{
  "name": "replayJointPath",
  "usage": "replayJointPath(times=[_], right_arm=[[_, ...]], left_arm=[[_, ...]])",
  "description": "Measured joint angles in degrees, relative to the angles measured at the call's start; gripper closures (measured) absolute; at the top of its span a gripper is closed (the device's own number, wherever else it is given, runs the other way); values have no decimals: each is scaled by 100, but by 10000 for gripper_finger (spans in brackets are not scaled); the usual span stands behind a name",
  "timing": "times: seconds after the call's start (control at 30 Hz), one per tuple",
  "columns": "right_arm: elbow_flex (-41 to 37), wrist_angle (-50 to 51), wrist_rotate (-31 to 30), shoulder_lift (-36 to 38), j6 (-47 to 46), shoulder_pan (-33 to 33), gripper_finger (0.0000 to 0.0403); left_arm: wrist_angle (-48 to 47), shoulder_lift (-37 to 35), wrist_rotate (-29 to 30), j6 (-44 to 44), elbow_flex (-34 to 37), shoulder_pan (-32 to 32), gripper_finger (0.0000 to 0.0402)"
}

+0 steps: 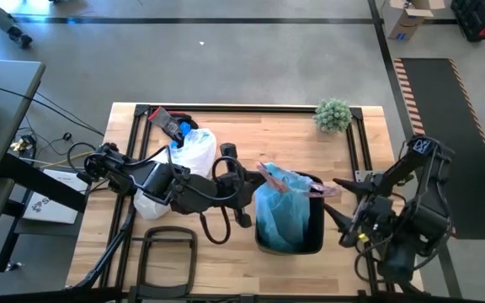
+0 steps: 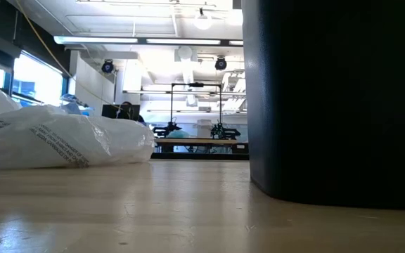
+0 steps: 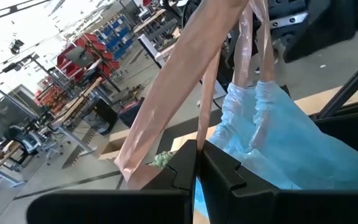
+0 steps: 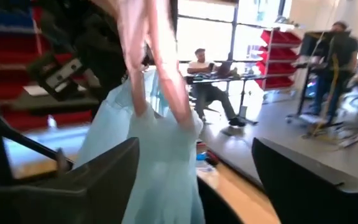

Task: Place trash/remove bag and relplace

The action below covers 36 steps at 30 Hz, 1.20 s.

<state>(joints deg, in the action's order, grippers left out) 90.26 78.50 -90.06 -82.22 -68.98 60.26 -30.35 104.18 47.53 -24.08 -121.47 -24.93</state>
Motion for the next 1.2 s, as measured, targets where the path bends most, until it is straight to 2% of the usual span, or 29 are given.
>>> replayJointPath(times=[0.1,0.37,0.43,0.5,0.6,0.67,0.77,0.8,0.9,1.03,1.2], right_arm=[[79,-579,124,-8,914,-124,82],[282,-2433,845,-6,3585,-757,82],[337,-2922,1366,-6,4247,-1012,96],[343,-3420,2086,-7,4867,-1285,129],[343,-4069,2946,-30,5588,-1623,209],[343,-4424,3186,-30,5989,-1787,273],[343,-4947,3201,-30,6640,-1906,370],[343,-5137,3201,-30,6901,-1911,386],[343,-5642,3374,-30,7370,-1940,382],[343,-5771,4026,-30,7564,-2060,361],[342,-6014,4801,-30,7898,-2167,311]], left_arm=[[59,0,-98,11,0,0,401],[390,0,-822,7,0,2,401],[486,0,-1024,9,0,17,401],[541,0,-1153,9,0,22,401],[628,0,-1323,2,0,26,401],[672,0,-1474,2,0,26,401],[635,0,-1612,54,0,26,401],[603,0,-1639,90,0,26,401],[582,2,-1684,111,0,26,401],[615,2,-2019,157,0,33,401],[493,0,-2144,302,-2,71,401]])
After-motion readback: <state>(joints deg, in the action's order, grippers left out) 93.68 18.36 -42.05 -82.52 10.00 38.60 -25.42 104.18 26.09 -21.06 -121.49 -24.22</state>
